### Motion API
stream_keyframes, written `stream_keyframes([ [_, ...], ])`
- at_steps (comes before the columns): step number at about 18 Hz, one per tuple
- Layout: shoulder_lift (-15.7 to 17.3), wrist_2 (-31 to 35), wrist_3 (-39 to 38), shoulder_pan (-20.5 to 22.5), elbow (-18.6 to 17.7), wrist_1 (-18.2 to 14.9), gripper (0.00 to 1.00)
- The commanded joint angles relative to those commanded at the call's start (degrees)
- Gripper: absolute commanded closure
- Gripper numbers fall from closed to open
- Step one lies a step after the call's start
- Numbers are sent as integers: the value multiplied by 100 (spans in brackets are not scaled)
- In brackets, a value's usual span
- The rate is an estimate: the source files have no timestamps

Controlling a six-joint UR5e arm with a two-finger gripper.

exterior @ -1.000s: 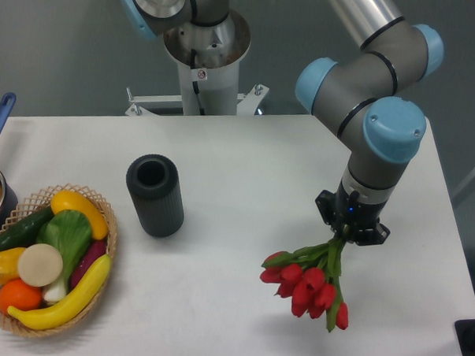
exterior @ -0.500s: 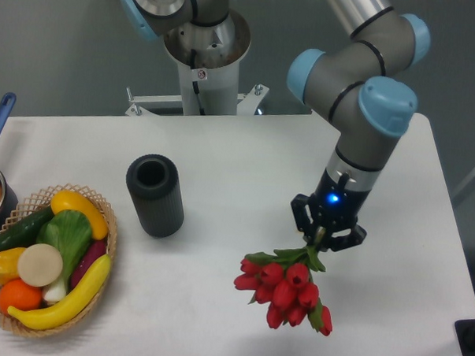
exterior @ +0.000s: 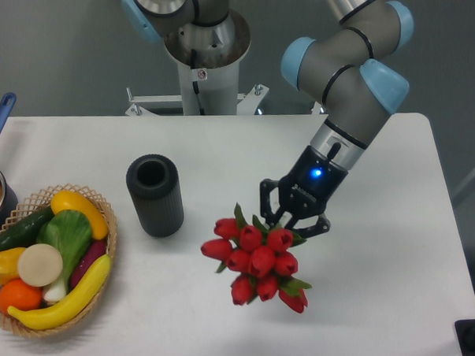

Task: Insert the flowers into the vase
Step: 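Lift the tulip bunch and swing it toward the black vase, then position the tulip stems above the vase opening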

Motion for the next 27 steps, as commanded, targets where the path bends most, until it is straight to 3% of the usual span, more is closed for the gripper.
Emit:
stream_keyframes([
  [5,70,-933,-9,-9,-317,536,93],
  [13,272,-1717,79,9,-449,563,90],
  [27,1327,-2490,141,-53,-1301,563,88],
])
